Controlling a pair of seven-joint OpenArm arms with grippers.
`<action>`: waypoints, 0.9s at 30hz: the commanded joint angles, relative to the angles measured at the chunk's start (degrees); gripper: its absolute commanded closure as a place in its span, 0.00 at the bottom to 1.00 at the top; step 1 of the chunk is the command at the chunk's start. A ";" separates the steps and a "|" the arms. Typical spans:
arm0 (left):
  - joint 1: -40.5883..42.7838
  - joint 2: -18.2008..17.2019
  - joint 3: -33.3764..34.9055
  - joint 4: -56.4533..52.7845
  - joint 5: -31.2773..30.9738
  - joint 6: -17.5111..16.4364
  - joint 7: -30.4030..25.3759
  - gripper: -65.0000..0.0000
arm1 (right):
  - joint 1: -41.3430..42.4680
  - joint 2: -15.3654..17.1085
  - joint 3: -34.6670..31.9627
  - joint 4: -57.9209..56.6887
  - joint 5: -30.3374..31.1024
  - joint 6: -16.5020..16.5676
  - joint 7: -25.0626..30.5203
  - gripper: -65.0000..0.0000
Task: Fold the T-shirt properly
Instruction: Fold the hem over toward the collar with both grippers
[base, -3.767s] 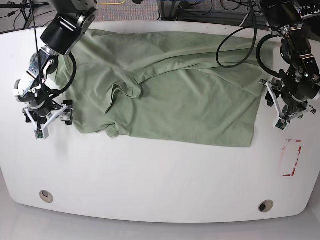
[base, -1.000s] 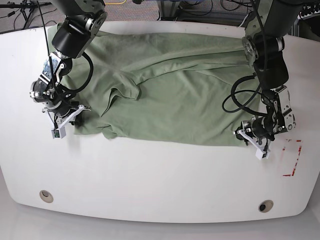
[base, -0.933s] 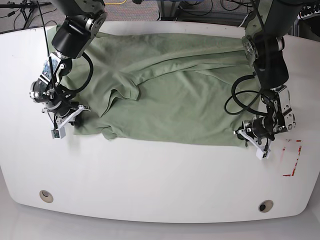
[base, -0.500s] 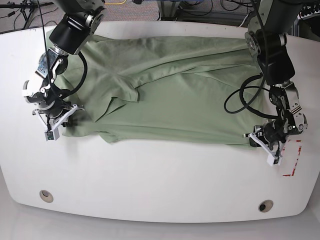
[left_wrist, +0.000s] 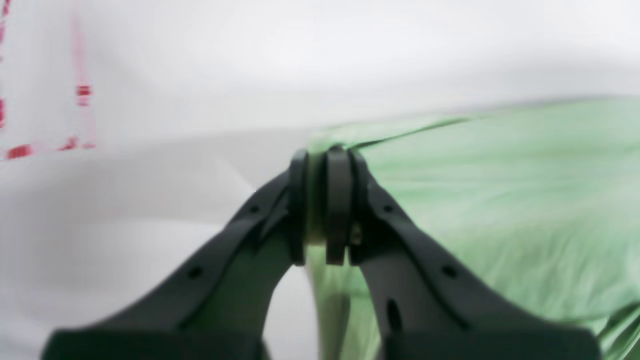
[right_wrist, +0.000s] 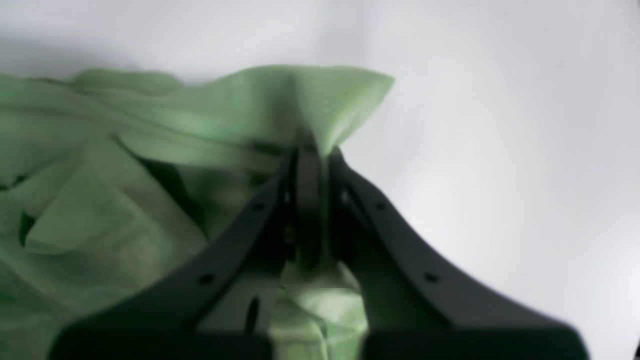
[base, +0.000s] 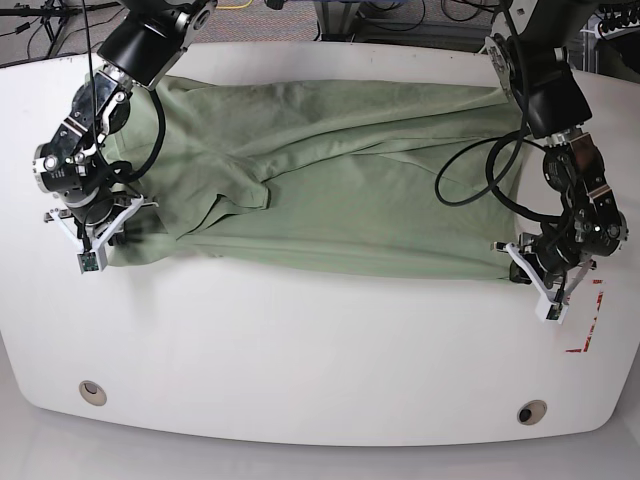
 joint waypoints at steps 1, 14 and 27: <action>0.86 -0.55 -0.22 5.96 -0.28 0.08 1.98 0.93 | -0.74 0.86 0.15 4.83 0.40 -0.10 -0.24 0.99; 9.12 -0.64 -0.22 20.47 -0.28 -4.67 9.98 0.93 | -7.77 0.86 0.15 12.39 0.49 -0.10 -0.94 0.99; 17.56 -0.81 -0.31 27.68 -0.37 -4.76 11.56 0.93 | -10.15 0.86 0.15 12.48 0.49 -0.10 -0.94 0.99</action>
